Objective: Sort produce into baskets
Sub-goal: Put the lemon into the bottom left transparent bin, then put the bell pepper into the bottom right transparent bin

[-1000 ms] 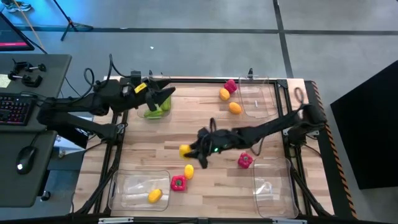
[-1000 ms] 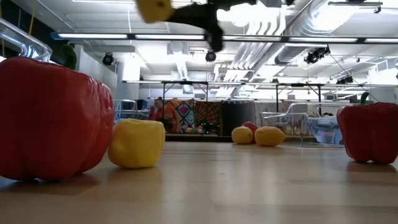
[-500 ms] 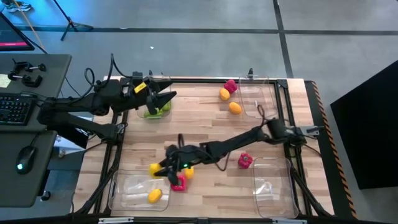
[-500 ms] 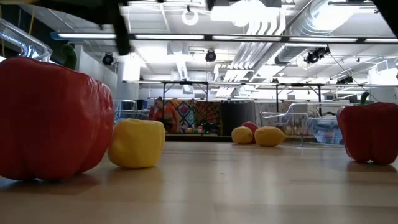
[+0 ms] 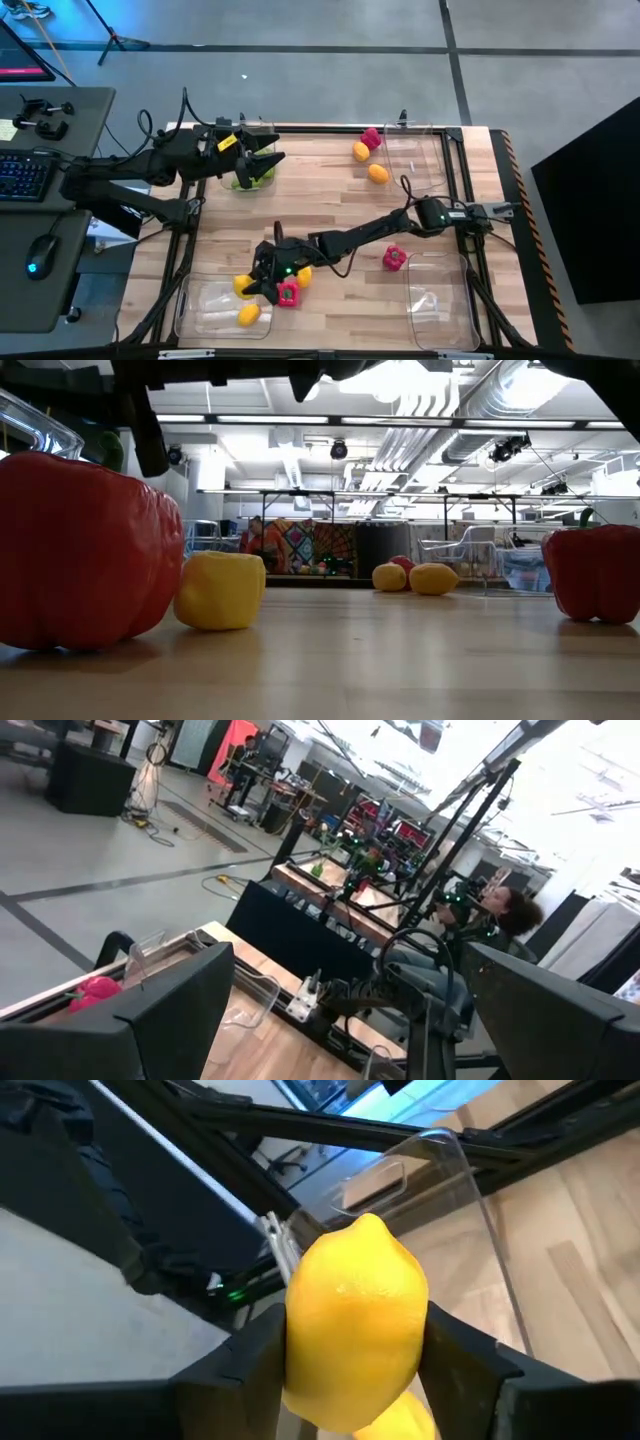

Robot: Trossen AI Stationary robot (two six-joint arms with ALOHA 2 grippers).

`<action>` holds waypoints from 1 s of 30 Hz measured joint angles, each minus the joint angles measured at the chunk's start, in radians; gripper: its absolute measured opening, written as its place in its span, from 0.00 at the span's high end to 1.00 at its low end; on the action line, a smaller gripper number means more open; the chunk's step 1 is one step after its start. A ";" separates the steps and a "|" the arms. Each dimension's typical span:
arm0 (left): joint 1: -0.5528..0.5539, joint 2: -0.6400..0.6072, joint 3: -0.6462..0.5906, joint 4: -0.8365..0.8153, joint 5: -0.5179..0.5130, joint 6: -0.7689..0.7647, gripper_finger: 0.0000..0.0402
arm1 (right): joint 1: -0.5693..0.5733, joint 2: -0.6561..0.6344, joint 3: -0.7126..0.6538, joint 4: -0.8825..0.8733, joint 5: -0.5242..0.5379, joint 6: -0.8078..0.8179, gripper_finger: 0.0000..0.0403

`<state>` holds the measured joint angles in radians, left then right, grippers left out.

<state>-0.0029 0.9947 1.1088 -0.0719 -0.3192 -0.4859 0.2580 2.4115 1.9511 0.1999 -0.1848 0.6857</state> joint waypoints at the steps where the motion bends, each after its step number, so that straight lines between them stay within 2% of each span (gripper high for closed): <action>1: 0.000 0.000 0.000 0.001 -0.004 -0.003 0.06 | -0.003 0.000 0.000 0.002 -0.007 0.008 0.51; 4: 0.000 0.000 0.000 0.002 -0.007 -0.016 0.06 | -0.008 0.000 0.000 0.001 -0.039 0.006 0.39; 9: 0.000 0.000 0.000 0.004 -0.008 -0.044 0.06 | -0.012 0.000 0.000 -0.034 -0.103 -0.032 0.13; 12: 0.000 0.000 0.000 0.015 -0.008 -0.051 0.06 | -0.035 -0.008 -0.002 -0.082 -0.190 -0.050 0.03; 14: 0.000 0.000 0.000 0.020 -0.008 -0.056 0.06 | -0.056 -0.032 -0.002 -0.116 -0.261 -0.125 0.03; 16: 0.000 0.000 0.000 0.019 -0.008 -0.055 0.06 | -0.072 -0.073 -0.002 -0.200 -0.276 -0.228 0.05; 19: 0.000 0.000 0.000 0.018 -0.008 -0.054 0.06 | -0.083 -0.153 -0.002 -0.447 -0.213 -0.380 0.07; 23: 0.000 0.000 0.000 0.017 -0.009 -0.041 0.06 | -0.091 -0.235 -0.002 -0.800 -0.034 -0.552 0.07; 25: 0.000 0.000 0.000 0.018 -0.011 -0.035 0.06 | -0.098 -0.265 -0.002 -0.928 -0.013 -0.602 0.07; 28: 0.000 0.000 0.000 0.021 -0.011 -0.034 0.06 | -0.108 -0.304 -0.027 -1.033 -0.014 -0.640 0.08; 30: 0.000 0.000 0.000 0.020 -0.011 -0.034 0.06 | -0.108 -0.363 -0.126 -1.016 -0.023 -0.637 0.08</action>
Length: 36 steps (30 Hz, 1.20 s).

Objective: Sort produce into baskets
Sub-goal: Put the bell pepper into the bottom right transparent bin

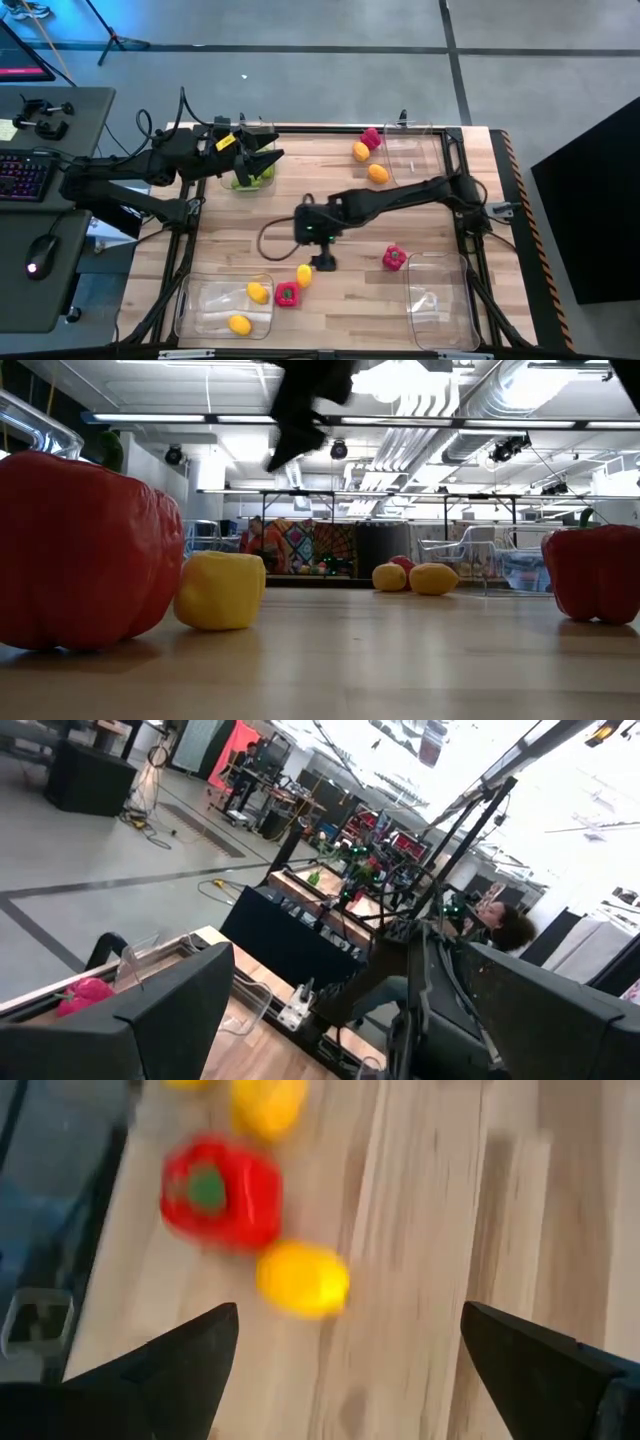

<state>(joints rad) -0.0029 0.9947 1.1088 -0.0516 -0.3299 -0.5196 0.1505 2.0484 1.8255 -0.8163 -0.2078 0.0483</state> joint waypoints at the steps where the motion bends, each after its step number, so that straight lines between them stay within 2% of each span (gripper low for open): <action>1: 0.000 0.000 0.000 -0.001 0.000 0.000 0.06 | 0.000 -0.038 -0.075 0.038 -0.006 0.020 0.08; 6: 0.000 0.000 0.000 -0.003 0.000 0.013 0.06 | -0.007 -0.319 -0.487 0.278 -0.009 0.241 0.08; 10: 0.000 0.005 0.000 -0.001 -0.009 0.032 0.06 | -0.003 -0.527 -0.714 0.420 0.027 0.515 0.08; 14: 0.000 0.014 0.000 0.001 -0.024 0.033 0.06 | 0.031 -0.677 -0.857 0.603 0.196 0.772 0.08; 17: 0.000 0.023 0.001 0.002 -0.026 0.026 0.06 | 0.065 -0.737 -0.932 0.725 0.359 0.871 0.08; 19: 0.000 0.033 0.001 0.000 -0.026 0.025 0.06 | 0.083 -0.756 -0.961 0.796 0.412 0.906 0.08; 21: 0.000 0.041 0.001 0.000 -0.025 0.024 0.06 | 0.099 -0.758 -0.975 0.818 0.405 0.915 0.08; 26: 0.000 0.061 0.001 -0.003 -0.015 0.012 0.06 | 0.115 -0.750 -0.976 0.722 0.290 0.949 0.08; 28: 0.000 0.066 0.001 -0.004 -0.014 0.005 0.06 | 0.110 -0.748 -0.954 0.605 0.250 0.981 0.08; 31: 0.000 0.070 0.001 -0.004 0.002 0.005 0.06 | 0.095 -0.748 -0.870 0.331 0.214 0.970 0.08; 34: -0.005 0.070 0.001 -0.004 0.030 0.004 0.06 | 0.084 -0.730 -0.773 0.053 0.261 0.934 0.08; 36: -0.015 0.070 0.001 -0.005 0.038 0.005 0.06 | 0.076 -0.715 -0.721 -0.062 0.325 0.919 0.08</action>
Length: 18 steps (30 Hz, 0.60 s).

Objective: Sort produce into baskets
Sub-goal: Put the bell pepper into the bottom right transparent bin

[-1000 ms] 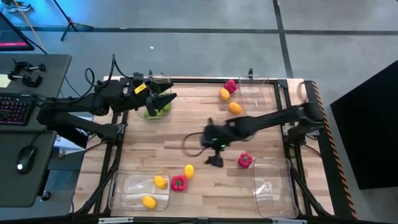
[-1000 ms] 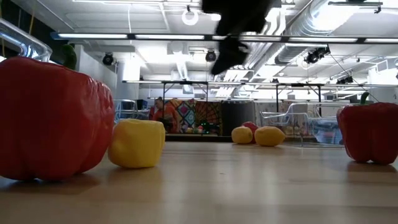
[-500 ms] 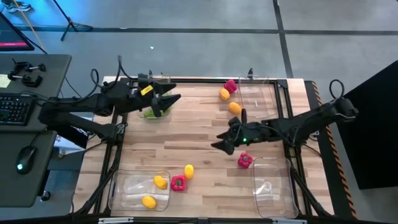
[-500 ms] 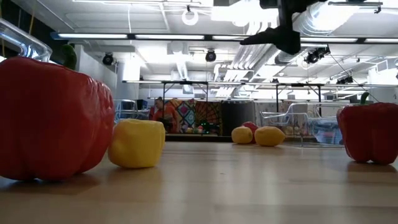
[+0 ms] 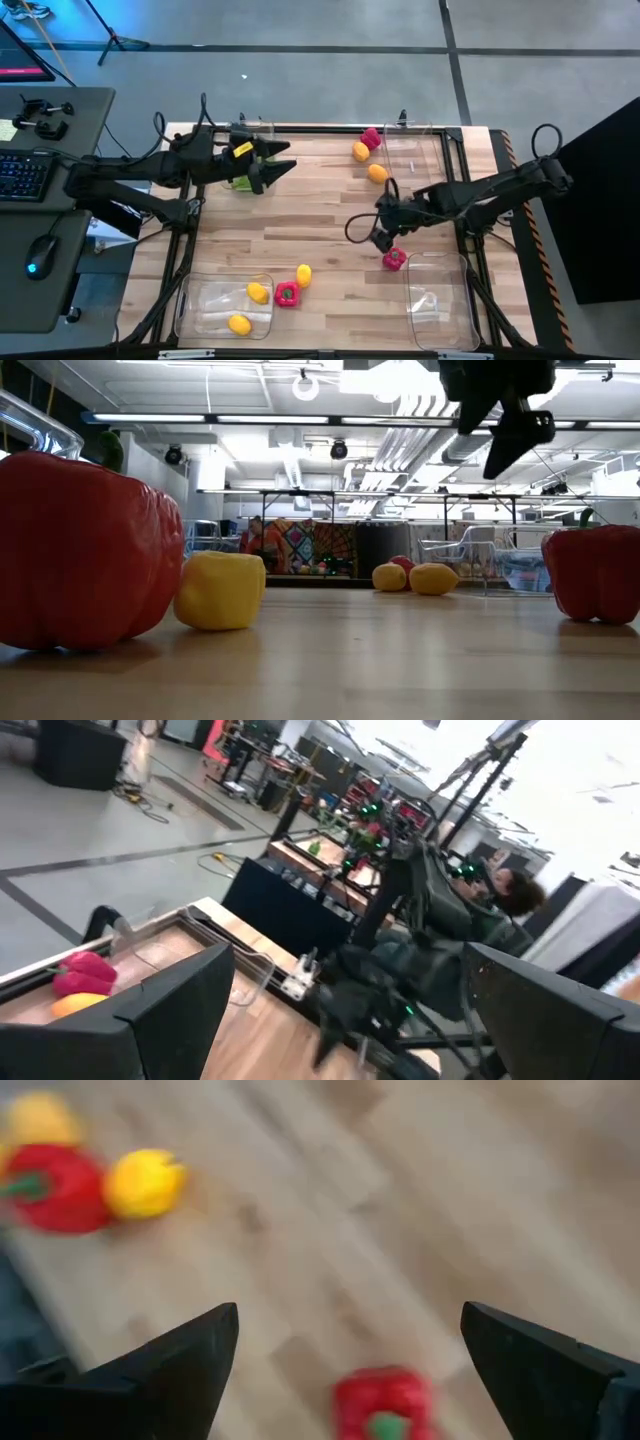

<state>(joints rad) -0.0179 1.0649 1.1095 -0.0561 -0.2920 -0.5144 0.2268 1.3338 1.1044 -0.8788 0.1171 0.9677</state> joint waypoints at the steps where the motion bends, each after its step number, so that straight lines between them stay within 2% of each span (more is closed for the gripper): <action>1: -0.006 0.000 0.000 -0.001 0.002 0.000 0.06 | -0.004 0.003 0.021 -0.034 0.027 -0.001 0.08; 5: -0.035 0.000 0.000 -0.001 0.003 0.001 0.06 | -0.011 0.002 0.060 -0.066 0.038 -0.009 0.08; 11: -0.102 0.004 0.000 -0.026 0.096 0.047 0.06 | -0.002 0.002 0.060 -0.075 -0.034 -0.108 0.08; 18: -0.205 0.036 -0.001 -0.039 0.106 0.097 0.06 | -0.004 0.015 0.059 -0.170 -0.106 -0.120 0.02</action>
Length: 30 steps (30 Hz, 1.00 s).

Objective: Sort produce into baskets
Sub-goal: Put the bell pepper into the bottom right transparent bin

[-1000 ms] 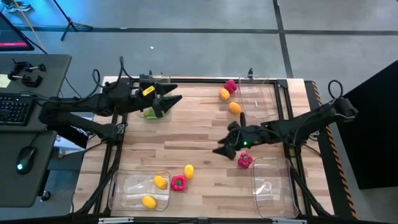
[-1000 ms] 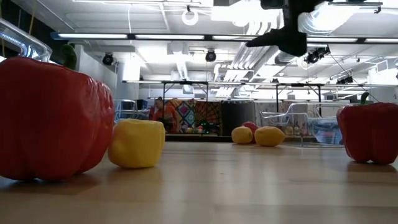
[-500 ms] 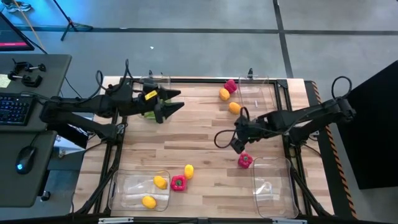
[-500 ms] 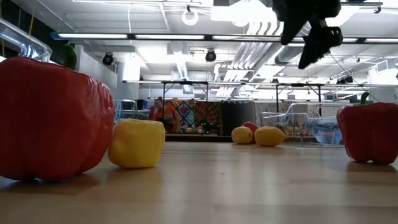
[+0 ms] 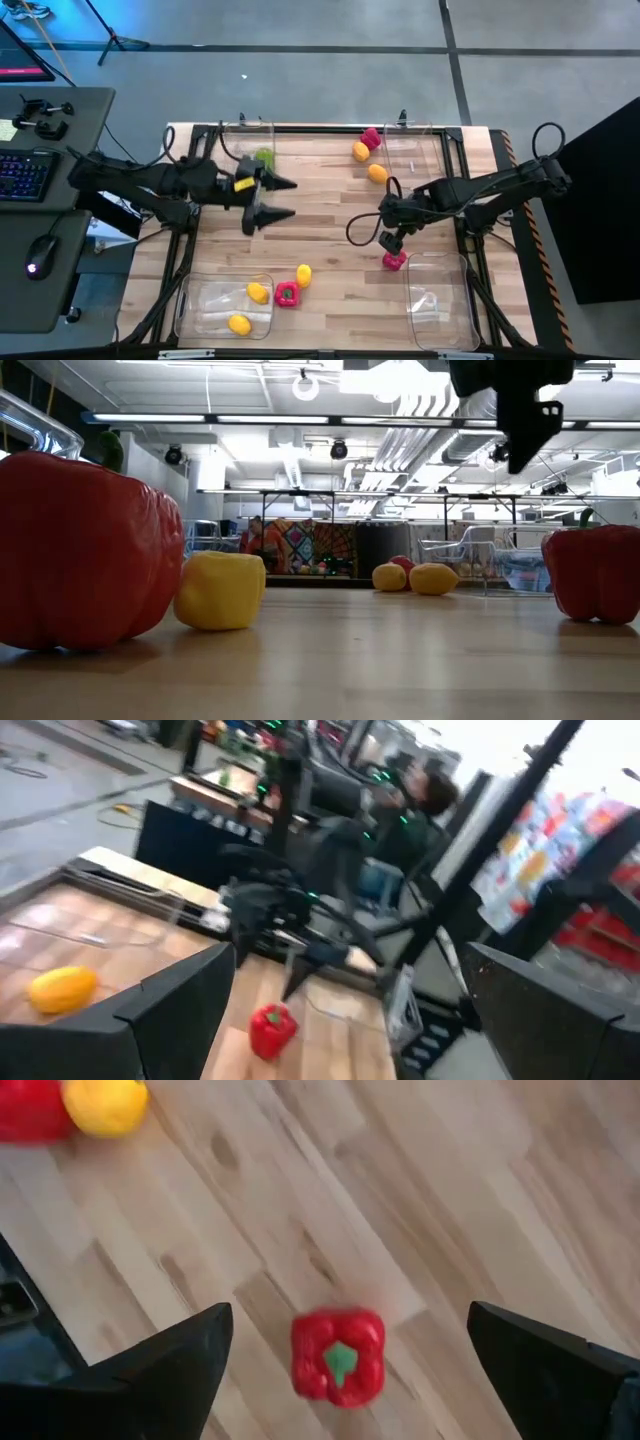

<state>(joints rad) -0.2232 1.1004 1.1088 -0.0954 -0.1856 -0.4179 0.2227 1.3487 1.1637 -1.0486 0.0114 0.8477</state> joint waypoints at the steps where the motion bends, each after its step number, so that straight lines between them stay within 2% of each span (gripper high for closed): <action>1: -0.014 0.008 0.000 0.006 0.003 0.004 0.06 | 0.000 0.010 0.000 -0.015 -0.017 -0.015 0.01; 8: -0.122 0.091 -0.020 0.115 0.020 -0.018 0.06 | 0.000 0.115 -0.002 -0.066 -0.047 -0.036 0.01; 15: -0.208 0.172 -0.217 0.457 -0.003 -0.186 0.06 | 0.016 0.160 -0.001 -0.078 -0.140 0.077 0.01; 20: -0.218 0.180 -0.323 0.621 -0.061 -0.275 0.06 | 0.053 0.177 -0.001 -0.096 -0.082 0.068 0.02; 30: -0.215 0.177 -0.345 0.658 -0.063 -0.295 0.06 | 0.068 0.318 0.000 -0.064 -0.119 0.034 0.02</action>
<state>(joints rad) -0.4382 1.2774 0.7635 0.5628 -0.2489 -0.7131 0.2909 1.6665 1.1637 -1.1130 -0.1078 0.8818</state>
